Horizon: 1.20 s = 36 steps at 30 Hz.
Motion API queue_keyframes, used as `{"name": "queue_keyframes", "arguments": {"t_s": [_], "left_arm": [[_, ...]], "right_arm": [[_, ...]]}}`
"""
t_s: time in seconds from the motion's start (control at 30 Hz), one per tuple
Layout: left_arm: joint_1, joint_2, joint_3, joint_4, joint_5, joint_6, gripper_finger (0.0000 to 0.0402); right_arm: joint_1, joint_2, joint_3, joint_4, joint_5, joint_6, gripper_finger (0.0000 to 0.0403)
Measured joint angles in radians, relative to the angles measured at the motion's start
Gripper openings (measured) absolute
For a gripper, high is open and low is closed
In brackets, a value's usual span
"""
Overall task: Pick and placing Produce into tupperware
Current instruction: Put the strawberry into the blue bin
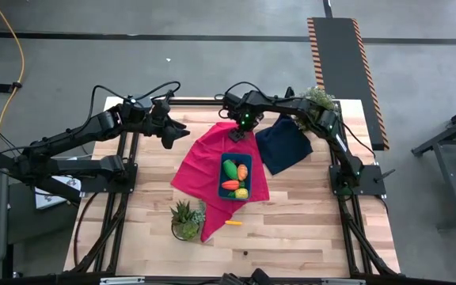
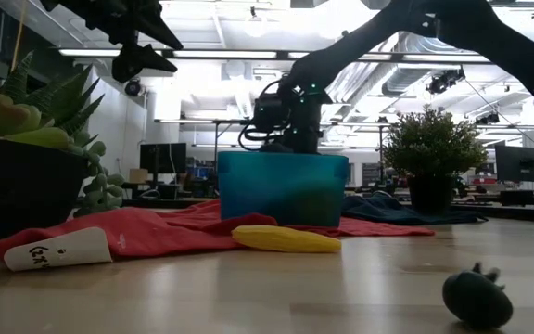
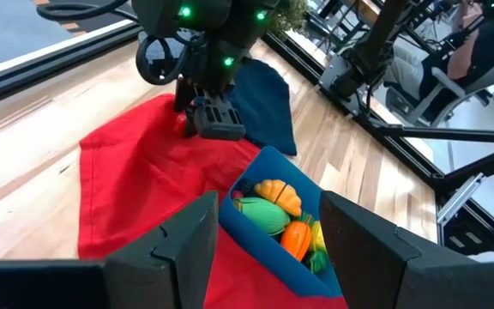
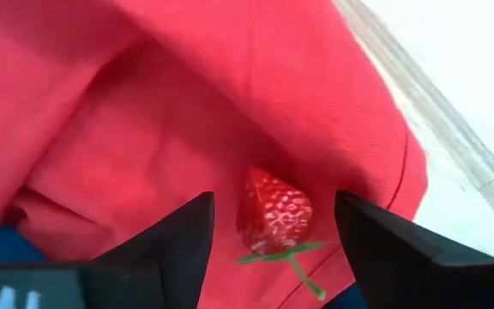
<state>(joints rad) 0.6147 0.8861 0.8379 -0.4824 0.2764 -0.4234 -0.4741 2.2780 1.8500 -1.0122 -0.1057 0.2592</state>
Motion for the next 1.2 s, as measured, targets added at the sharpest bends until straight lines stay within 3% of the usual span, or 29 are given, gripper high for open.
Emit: {"name": "queue_keyframes", "arguments": {"t_s": [0.5, 0.97, 1.2], "left_arm": [[0.000, 0.000, 0.000, 0.001, 0.000, 0.011, 0.0193], [0.000, 0.000, 0.000, 0.001, 0.000, 0.011, 0.0193], [0.000, 0.000, 0.000, 0.001, 0.000, 0.024, 0.0193]], "right_arm": [[-0.001, 0.023, 0.002, -0.057, -0.019, -0.005, 0.0144], [0.003, 0.023, 0.002, -0.039, -0.001, -0.006, 0.0138], [0.004, 0.026, 0.091, -0.058, 0.021, -0.012, 0.0138]]}}
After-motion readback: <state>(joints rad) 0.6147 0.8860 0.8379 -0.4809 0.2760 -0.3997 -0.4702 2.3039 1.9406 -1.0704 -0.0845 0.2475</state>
